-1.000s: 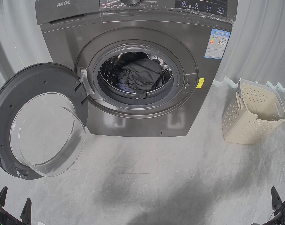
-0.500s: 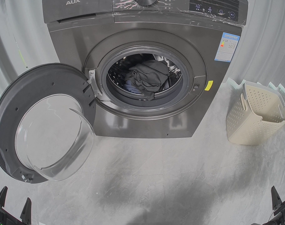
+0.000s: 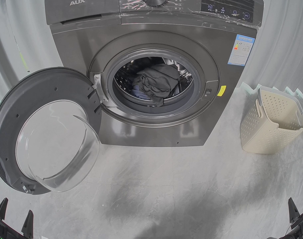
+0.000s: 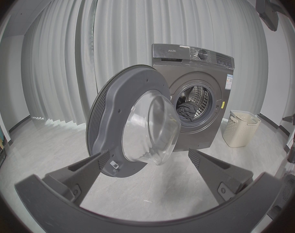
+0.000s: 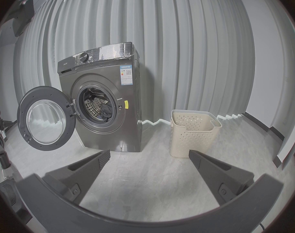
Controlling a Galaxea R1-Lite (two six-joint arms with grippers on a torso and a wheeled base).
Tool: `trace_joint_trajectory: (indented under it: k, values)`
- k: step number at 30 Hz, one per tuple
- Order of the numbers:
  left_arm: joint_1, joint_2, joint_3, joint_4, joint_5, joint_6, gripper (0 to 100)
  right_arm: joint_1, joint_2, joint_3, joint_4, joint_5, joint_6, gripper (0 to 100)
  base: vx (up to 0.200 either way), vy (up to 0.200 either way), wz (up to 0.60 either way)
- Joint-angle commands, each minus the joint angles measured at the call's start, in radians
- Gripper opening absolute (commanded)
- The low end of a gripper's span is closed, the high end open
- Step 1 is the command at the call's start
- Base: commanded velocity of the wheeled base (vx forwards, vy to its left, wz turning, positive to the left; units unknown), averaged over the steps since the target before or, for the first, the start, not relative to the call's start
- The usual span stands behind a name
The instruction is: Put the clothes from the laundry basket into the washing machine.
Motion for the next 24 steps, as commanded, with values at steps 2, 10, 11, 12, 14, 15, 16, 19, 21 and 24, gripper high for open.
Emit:
trace_joint_trajectory:
  k: [2, 10, 11, 12, 14, 15, 16, 19, 21, 24]
  values:
    - [0.0, -0.012, 0.018, 0.0, -0.001, 0.004, 100, 0.0, -0.014, 0.018, 0.0, 0.0, 0.001, 100, 0.0, 0.2, 0.0]
    - [0.0, -0.012, 0.018, -0.001, -0.004, 0.001, 100, 0.0, -0.014, 0.018, 0.0, 0.0, -0.001, 100, -0.05, 0.0, 0.0]
    - [0.0, -0.012, 0.018, -0.001, -0.004, 0.001, 100, 0.0, -0.014, 0.018, 0.0, 0.0, -0.001, 100, -0.2, 0.0, 0.0]
    - [0.0, -0.012, 0.018, -0.001, -0.004, 0.001, 100, 0.0, -0.014, 0.018, 0.0, 0.0, -0.001, 100, -0.2, 0.0, 0.0]
    - [0.0, -0.012, 0.018, -0.001, -0.004, -0.001, 100, 0.0, -0.014, 0.018, 0.0, 0.0, -0.001, 100, -0.2, 0.0, 0.0]
    - [0.0, -0.012, 0.018, -0.001, -0.004, -0.001, 100, 0.0, -0.014, 0.018, 0.0, 0.0, -0.001, 100, 0.0, 0.0, 0.0]
    - [0.0, -0.012, 0.018, -0.001, -0.004, -0.001, 100, 0.0, -0.014, 0.018, 0.0, 0.0, -0.001, 100, 0.0, 0.0, 0.0]
    - [0.0, -0.012, 0.018, -0.001, -0.004, 0.001, 100, 0.0, -0.014, 0.018, 0.0, 0.0, -0.001, 100, 0.0, 0.0, 0.0]
    - [0.0, -0.012, 0.018, -0.001, -0.004, 0.001, 100, 0.0, -0.014, 0.018, 0.0, 0.0, -0.001, 100, 0.0, 0.0, 0.0]
    - [0.0, -0.012, 0.018, -0.001, -0.004, 0.001, 100, 0.0, -0.014, 0.018, 0.0, 0.0, -0.001, 100, 0.0, 0.0, 0.0]
